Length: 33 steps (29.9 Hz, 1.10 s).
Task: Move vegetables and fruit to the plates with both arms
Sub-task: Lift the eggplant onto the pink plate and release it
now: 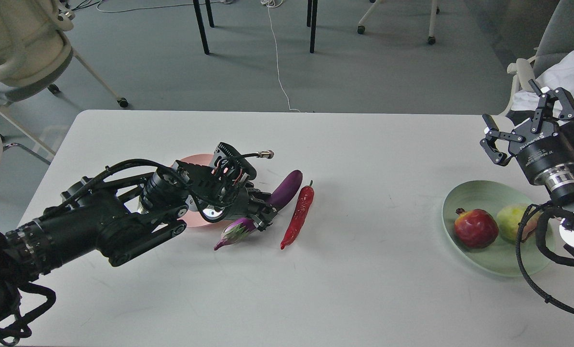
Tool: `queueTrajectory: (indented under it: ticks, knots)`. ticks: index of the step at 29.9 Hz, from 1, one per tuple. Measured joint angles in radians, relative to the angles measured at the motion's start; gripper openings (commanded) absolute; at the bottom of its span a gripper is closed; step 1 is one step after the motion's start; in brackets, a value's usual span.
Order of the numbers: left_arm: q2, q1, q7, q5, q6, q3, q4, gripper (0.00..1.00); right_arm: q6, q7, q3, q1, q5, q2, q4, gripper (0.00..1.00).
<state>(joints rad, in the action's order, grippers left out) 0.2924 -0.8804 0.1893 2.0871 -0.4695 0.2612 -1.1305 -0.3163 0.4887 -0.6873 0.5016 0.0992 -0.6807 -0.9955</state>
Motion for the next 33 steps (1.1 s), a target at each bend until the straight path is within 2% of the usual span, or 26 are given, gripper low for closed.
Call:
queueTrajectory:
  ticks: [3,5,8,16,19,25,33]
  knots:
    - [0.0,-0.026,0.0,-0.002,-0.014,0.001,-0.05,0.22,-0.005,0.0,-0.006,0.0,-0.001,0.002,0.01,0.99]
    - [0.003,-0.053,0.001,-0.006,-0.017,0.002,-0.059,0.18,-0.01,0.0,-0.011,0.0,-0.001,0.004,0.013,0.99]
    - [0.035,-0.106,0.005,-0.052,-0.019,0.004,-0.063,0.18,-0.013,0.0,-0.016,0.0,-0.001,0.004,0.015,0.99]
    - [0.242,-0.172,0.014,-0.252,-0.019,0.004,-0.1,0.18,-0.013,0.0,-0.019,0.0,-0.001,0.005,0.021,0.99]
    - [0.279,-0.16,0.01,-0.266,-0.019,-0.004,-0.094,0.19,-0.013,0.0,-0.019,0.0,-0.001,0.005,0.021,0.99]
    - [0.295,-0.025,-0.004,-0.228,-0.02,-0.007,-0.058,0.19,-0.016,0.0,-0.02,-0.002,-0.001,0.012,0.038,0.99]
    - [0.315,-0.001,-0.017,-0.148,-0.002,-0.023,-0.031,0.2,-0.02,0.0,-0.021,-0.003,-0.001,0.022,0.042,0.99]
